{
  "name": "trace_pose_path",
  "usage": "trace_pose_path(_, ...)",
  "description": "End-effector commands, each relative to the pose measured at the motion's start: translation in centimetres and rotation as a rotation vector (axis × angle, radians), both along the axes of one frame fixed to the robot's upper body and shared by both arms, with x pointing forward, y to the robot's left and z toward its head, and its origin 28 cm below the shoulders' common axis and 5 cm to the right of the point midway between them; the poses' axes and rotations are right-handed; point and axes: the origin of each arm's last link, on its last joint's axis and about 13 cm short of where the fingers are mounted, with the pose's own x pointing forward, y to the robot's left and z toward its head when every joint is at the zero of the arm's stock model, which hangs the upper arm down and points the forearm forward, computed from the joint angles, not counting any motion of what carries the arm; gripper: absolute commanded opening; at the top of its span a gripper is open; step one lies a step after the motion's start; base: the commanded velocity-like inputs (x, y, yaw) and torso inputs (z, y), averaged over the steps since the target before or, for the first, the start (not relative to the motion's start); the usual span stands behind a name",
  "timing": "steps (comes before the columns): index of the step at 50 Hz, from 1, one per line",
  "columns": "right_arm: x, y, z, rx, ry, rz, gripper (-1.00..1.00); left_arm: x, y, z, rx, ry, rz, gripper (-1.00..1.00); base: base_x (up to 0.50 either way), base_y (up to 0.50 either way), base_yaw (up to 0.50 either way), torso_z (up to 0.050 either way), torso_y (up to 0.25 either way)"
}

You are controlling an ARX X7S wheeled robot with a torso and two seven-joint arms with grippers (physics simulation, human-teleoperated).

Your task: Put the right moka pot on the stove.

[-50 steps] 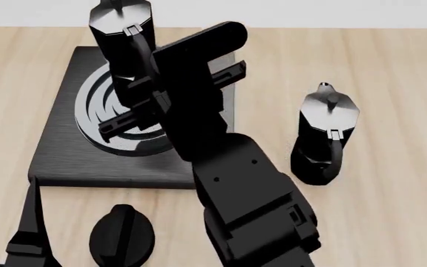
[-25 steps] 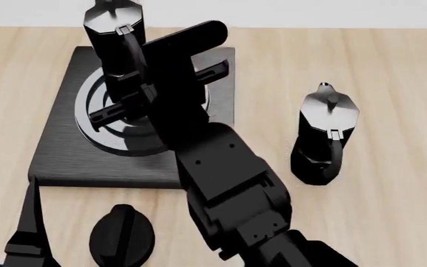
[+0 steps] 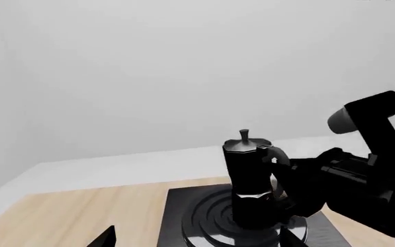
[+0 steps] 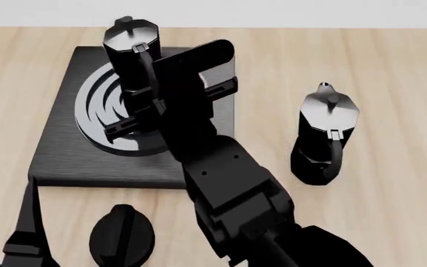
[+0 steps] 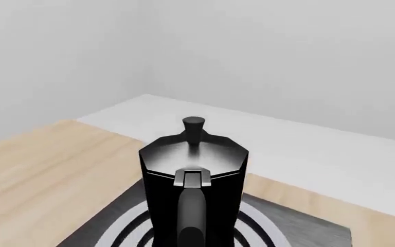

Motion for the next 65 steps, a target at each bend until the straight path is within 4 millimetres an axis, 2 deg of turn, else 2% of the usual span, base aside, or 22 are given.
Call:
trace_pose_path(1,-0.2,0.0,-0.7,-0.045,-0.002,0.0,-1.0,-0.1,0.0,0.1,-0.004,-0.003,0.0,1.0,0.0,0.0,0.0,0.0,0.0)
trace_pose_path(21,-0.5,0.0,-1.9,-0.06,0.022,-0.016,-1.0,-0.1,0.1,0.1,-0.009,-0.005,0.005,1.0,0.0,0.0,0.0,0.0,0.0)
trace_pose_path(22,-0.5,0.0,-2.1,-0.069,0.026,-0.022,1.0,-0.1,0.0,0.0,-0.008,-0.005,0.004,1.0,0.0,0.0,0.0,0.0,0.0)
trace_pose_path(30,-0.6,-0.4,-1.1,-0.056,0.004,-0.02,1.0,0.0,0.1,0.0,-0.01,0.005,0.005,1.0,0.0,0.0,0.0,0.0,0.0)
trace_pose_path(34,-2.6,-1.7,0.1,-0.025,-0.025,-0.018,1.0,0.1,0.1,-0.2,-0.011,0.007,0.005,1.0,0.0,0.0,0.0,0.0,0.0)
trace_pose_path(46,-8.5,-5.3,1.3,0.013,-0.08,-0.047,1.0,0.2,0.1,-0.1,-0.017,0.02,0.01,1.0,0.0,0.0,0.0,0.0,0.0)
trace_pose_path(65,-14.7,-9.2,3.5,0.061,-0.154,-0.087,1.0,0.2,0.0,-0.1,-0.011,0.021,0.015,1.0,0.0,0.0,0.0,0.0,0.0)
